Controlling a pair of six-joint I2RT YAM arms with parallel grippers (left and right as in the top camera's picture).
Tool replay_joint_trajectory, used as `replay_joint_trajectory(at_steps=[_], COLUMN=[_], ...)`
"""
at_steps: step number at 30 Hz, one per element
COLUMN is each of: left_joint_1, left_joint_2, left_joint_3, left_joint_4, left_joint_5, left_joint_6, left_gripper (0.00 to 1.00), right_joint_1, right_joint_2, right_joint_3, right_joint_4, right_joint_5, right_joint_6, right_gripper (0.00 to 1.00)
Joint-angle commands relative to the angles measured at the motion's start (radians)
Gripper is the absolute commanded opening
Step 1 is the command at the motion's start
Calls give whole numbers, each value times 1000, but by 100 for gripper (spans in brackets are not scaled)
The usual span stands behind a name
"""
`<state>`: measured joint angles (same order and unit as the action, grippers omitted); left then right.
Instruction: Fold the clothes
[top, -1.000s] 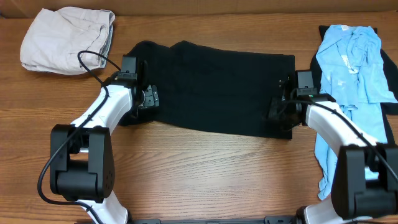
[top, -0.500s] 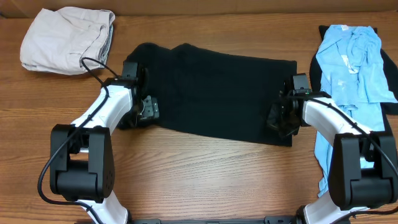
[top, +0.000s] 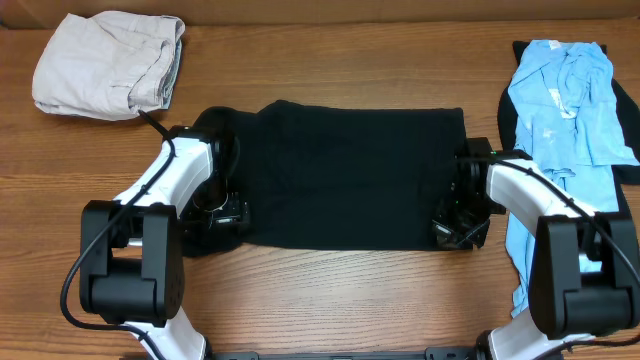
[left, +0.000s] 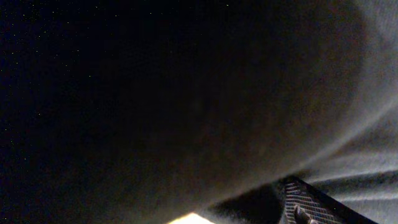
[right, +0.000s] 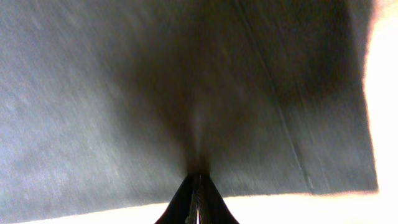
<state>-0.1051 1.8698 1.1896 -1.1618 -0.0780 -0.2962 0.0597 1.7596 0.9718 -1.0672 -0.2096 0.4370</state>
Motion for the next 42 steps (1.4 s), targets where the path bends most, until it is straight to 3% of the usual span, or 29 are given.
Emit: replay_joint_trajectory(at_steps=[1,4,8,9,11,13,15,19,26,34,42], left_joint_1=[-5,-5,-5,-5,-8,-8,-8,-6,-4,-9,-19], left_joint_2=[-89,-159,-251,-268,-298,-309,-308,-282,-85,200,355], left_joint_3=[-3,16,109,137,208,260,292,294,301,457,531], left_joint_4=[-22,-37,-68,-69,-51,3,97,360,611,643,670], left_joint_5=[24,27,27,27,27,27,27,93,132,280,338], left_joint_6=[-18,-26,-18,-13,11,41,76,253,328,416,458], left_gripper=[89,91,100,100,100,100,100,100,100,100,100], right_joint_1=[4,4,4,4,4,4,4,4,4,4,4], right_joint_2=[-119,-221,-343,-367,-414,-439,-451,-451,-450,-450,-448], right_joint_3=[-4,5,55,69,108,143,171,191,191,191,191], right_joint_4=[-21,-37,-48,-46,-40,-23,-1,42,50,31,22], right_joint_5=[-2,-2,-2,-2,-1,-1,-1,-2,-2,-1,0], right_joint_6=[14,13,-6,-24,-75,-118,-154,-172,-172,-173,-176], right_gripper=[4,4,20,25,49,63,70,72,72,73,73])
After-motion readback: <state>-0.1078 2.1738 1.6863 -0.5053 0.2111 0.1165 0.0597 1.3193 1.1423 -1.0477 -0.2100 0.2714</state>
